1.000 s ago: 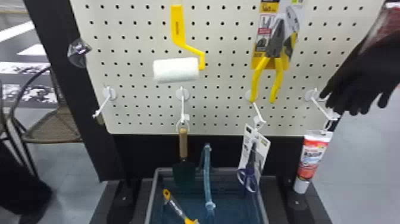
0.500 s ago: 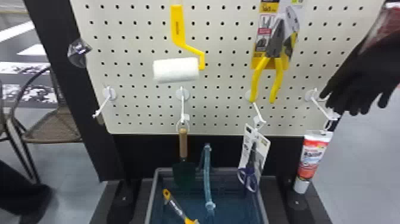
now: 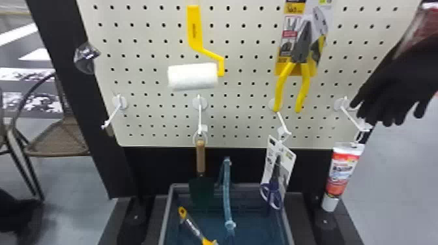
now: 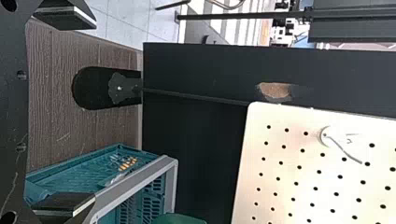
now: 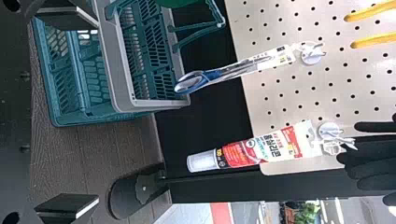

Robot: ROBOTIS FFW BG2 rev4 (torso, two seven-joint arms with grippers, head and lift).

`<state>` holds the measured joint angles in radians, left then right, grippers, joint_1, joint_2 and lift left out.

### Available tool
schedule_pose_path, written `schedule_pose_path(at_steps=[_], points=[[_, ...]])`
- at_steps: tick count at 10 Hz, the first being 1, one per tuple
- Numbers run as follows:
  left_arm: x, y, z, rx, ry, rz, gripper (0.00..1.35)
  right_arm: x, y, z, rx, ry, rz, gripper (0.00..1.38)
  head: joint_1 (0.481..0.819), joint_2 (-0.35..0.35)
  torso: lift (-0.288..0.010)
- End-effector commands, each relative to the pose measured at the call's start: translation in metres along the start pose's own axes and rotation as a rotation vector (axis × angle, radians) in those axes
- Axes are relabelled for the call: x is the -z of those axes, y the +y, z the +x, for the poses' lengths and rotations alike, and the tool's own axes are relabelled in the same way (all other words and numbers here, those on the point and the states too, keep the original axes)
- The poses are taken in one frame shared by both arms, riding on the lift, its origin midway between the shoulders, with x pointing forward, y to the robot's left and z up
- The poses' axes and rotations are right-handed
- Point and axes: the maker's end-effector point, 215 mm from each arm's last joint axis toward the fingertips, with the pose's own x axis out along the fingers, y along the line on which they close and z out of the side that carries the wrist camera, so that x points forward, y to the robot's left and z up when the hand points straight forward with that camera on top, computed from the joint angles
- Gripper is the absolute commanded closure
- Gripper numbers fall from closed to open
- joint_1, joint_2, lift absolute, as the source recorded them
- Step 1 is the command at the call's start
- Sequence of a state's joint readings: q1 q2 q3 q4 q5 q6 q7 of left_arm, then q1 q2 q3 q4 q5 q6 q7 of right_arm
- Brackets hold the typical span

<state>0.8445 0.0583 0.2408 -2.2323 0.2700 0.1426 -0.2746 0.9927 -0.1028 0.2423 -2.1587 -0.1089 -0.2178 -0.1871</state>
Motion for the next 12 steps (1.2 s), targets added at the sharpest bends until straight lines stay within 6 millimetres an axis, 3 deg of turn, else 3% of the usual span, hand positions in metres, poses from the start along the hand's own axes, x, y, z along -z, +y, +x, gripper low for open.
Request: schedule_pose_path(at_steps=[1,12], points=[[0.0,0.0,0.0,0.0,0.0,0.0,0.0,0.0,0.0,0.0,0.0,0.0,0.0,0.0,0.549,0.0,-0.1],[0.0,0.0,0.0,0.0,0.0,0.0,0.0,0.0,0.0,0.0,0.0,0.0,0.0,0.0,0.549,0.0,-0.1]])
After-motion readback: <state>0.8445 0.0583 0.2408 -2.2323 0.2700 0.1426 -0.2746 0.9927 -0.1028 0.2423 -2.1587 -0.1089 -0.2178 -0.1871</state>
